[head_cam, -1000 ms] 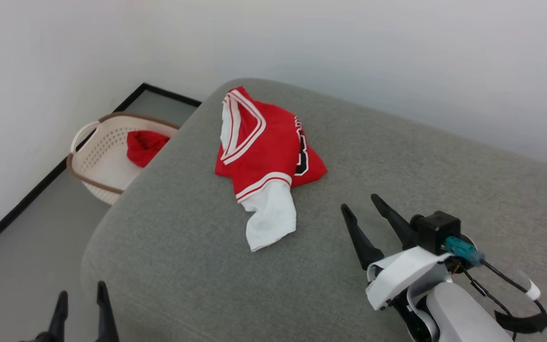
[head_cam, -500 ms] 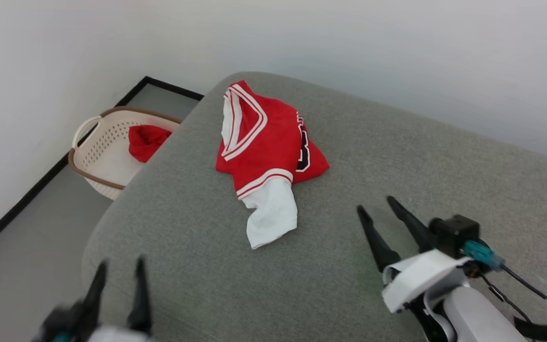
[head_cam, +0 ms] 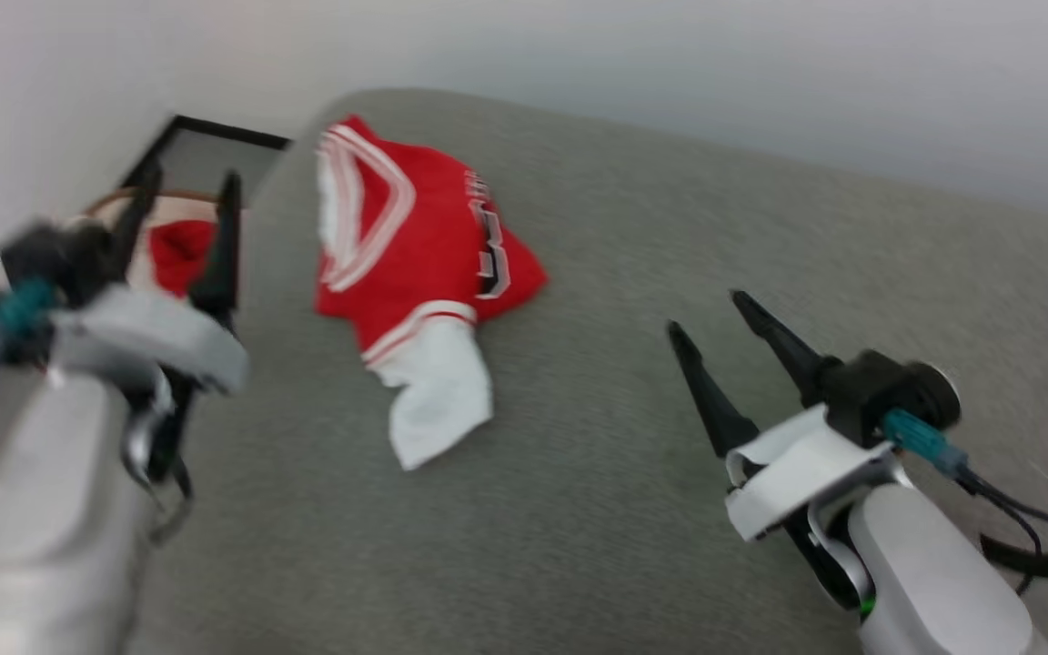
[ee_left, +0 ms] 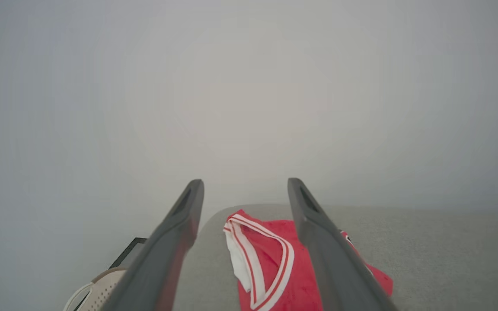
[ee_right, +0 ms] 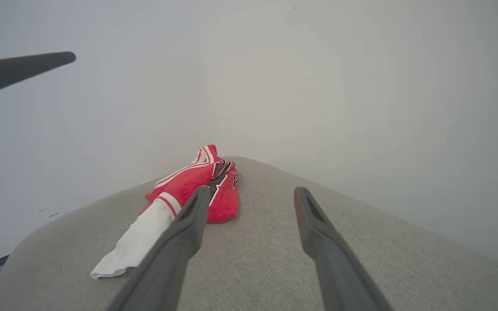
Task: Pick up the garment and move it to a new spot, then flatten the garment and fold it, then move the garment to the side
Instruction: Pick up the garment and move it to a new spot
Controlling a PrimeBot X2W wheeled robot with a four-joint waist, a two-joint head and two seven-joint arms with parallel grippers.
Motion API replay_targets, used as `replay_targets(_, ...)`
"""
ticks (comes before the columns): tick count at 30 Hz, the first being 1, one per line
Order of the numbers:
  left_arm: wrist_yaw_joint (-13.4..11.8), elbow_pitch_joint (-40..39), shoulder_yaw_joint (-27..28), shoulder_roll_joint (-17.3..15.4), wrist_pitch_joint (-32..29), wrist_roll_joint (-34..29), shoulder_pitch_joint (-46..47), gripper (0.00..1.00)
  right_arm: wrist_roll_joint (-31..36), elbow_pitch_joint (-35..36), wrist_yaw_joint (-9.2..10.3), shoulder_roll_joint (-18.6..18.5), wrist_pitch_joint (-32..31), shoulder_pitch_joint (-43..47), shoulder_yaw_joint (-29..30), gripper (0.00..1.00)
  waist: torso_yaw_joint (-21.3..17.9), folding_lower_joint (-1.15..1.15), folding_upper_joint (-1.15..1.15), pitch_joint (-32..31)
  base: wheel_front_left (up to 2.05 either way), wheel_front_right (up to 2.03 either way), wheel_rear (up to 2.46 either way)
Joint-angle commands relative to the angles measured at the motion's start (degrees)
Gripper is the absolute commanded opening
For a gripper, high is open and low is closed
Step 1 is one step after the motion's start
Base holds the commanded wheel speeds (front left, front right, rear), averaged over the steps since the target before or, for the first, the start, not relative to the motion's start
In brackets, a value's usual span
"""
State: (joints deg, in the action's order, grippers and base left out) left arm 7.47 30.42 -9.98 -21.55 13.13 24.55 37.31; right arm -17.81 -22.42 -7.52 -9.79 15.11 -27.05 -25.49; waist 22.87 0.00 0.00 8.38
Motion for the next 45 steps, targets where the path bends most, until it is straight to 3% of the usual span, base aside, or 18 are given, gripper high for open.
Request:
replay_targets(1, -0.01, 0.94, -1.25, -0.25, -0.08, 0.23, 1.44, 1.0, 0.23, 0.07, 0.06, 0.01, 0.04, -0.9, -0.32, 1.0, -11.57, 0.0, 0.0, 10.91, 0.0, 0.0, 0.0)
replay_targets(7, 0.0, 11.57, -9.11, -4.36, -5.26, 9.19, 11.74, 1.0, -0.26, 0.87, 0.06, 1.98, 0.05, -3.11, -1.52, 1.0, -16.99, 0.0, 0.0, 12.92, 0.0, 0.0, 0.0)
replay_targets(12, -0.05, 15.43, -17.22, -7.96, -16.99, 19.83, 15.6, 1.0, -1.13, 0.9, 0.06, 2.75, 0.04, -3.17, -2.03, 1.0, -19.42, 0.0, 0.0, 12.62, 0.0, 0.0, 0.0)
replay_targets(18, -0.03, 21.44, -22.16, -11.05, -28.28, 25.23, 19.11, 1.0, -1.28, 1.86, 0.06, 2.72, 0.04, -4.23, -2.15, 1.0, -22.09, 0.0, 0.0, 13.85, 0.0, 0.0, 0.0)
replay_targets(24, -0.05, 29.45, -22.92, -12.18, -36.22, 28.14, 21.56, 1.0, -1.99, 4.22, 0.06, 2.91, 0.04, -5.33, -2.5, 1.0, -24.14, 0.0, 0.0, 17.67, 0.0, 0.0, 0.0)
replay_targets(28, -0.1, 33.95, -23.45, -10.61, -40.21, 29.3, 21.74, 1.0, -1.68, 5.73, 0.06, 2.62, 0.04, -6.22, -2.7, 1.0, -24.74, 0.0, 0.0, 20.27, 0.0, 0.0, 0.0)
replay_targets(35, -0.11, 33.36, -25.23, -7.99, -45.15, 33.43, 19.14, 1.0, -1.5, 7.27, 0.06, 2.79, 0.04, -6.87, -2.62, 1.0, -25.04, 0.0, 0.0, 21.84, 0.0, 0.0, 0.0)
replay_targets(36, -0.11, 32.95, -25.63, -7.94, -45.54, 33.85, 18.79, 0.85, -1.49, 7.49, 0.06, 2.82, 0.04, -7.08, -2.67, 1.0, -25.02, 0.0, 0.0, 21.89, 0.0, 0.0, 0.0)
replay_targets(37, -0.11, 32.27, -26.03, -7.87, -45.63, 34.4, 18.46, 0.38, -1.47, 7.59, 0.06, 2.86, 0.04, -7.22, -2.68, 1.0, -24.94, 0.0, 0.0, 21.83, 0.0, 0.0, 0.0)
replay_targets(38, -0.09, 32.06, -25.9, -8.01, -45.49, 35.13, 18.07, 0.0, -1.47, 7.62, 0.06, 2.95, 0.04, -7.24, -2.73, 1.0, -24.87, 0.0, 0.0, 21.57, 0.0, 0.0, 0.0)
replay_targets(45, -0.05, 29.16, -26.24, -11.21, -36.17, 34.63, 21.2, 0.0, -2.27, 7.23, 0.06, 3.5, 0.04, -6.5, -2.39, 1.0, -24.19, 0.0, 0.0, 18.3, 0.0, 0.0, 0.0)
